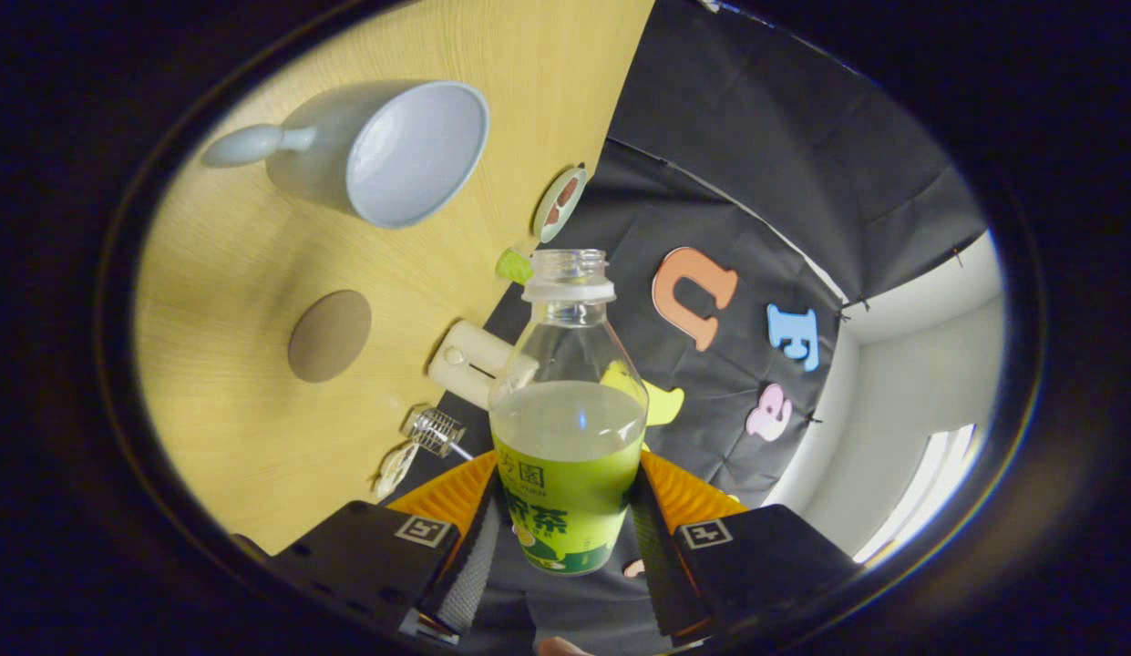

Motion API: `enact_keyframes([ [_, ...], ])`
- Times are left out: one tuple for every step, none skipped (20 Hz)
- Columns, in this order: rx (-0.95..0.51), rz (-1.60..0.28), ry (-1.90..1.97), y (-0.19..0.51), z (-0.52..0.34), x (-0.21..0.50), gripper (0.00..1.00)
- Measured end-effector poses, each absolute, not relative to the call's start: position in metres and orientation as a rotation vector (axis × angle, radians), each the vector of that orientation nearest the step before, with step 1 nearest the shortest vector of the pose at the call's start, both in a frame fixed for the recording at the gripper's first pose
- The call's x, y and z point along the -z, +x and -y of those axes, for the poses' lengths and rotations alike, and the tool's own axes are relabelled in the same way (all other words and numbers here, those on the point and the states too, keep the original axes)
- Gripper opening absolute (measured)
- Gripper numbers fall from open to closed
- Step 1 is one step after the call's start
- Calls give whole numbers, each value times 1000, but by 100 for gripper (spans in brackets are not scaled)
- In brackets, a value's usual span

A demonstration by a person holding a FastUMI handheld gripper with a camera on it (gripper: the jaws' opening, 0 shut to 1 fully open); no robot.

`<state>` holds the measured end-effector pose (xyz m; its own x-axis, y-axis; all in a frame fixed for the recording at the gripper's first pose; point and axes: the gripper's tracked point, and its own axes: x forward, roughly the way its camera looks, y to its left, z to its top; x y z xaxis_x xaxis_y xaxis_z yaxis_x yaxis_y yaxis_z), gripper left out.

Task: Take the bottle from table, then pour the juice into the cup, finally place the bottle on the coaster

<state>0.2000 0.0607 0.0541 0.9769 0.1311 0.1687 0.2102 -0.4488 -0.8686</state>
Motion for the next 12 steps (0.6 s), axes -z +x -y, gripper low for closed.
enact_keyframes([
  [87, 241, -2020, 200, -62, -53, 76],
  [84, 233, -2006, 200, -60, -51, 76],
  [74, 229, -1995, 200, -60, -47, 76],
  [63, 225, -1977, 200, -60, -46, 77],
  [56, 219, -1955, 200, -60, -44, 76],
  [41, 215, -1917, 200, -61, -43, 76],
  [29, 202, -1863, 202, -60, -43, 76],
  [13, 184, -1798, 202, -59, -41, 76],
  [-8, 162, -1737, 202, -59, -36, 77],
  [-22, 151, -1683, 199, -60, -35, 77],
  [-36, 149, -1632, 196, -61, -37, 77],
  [-45, 155, -1577, 192, -63, -41, 77],
])
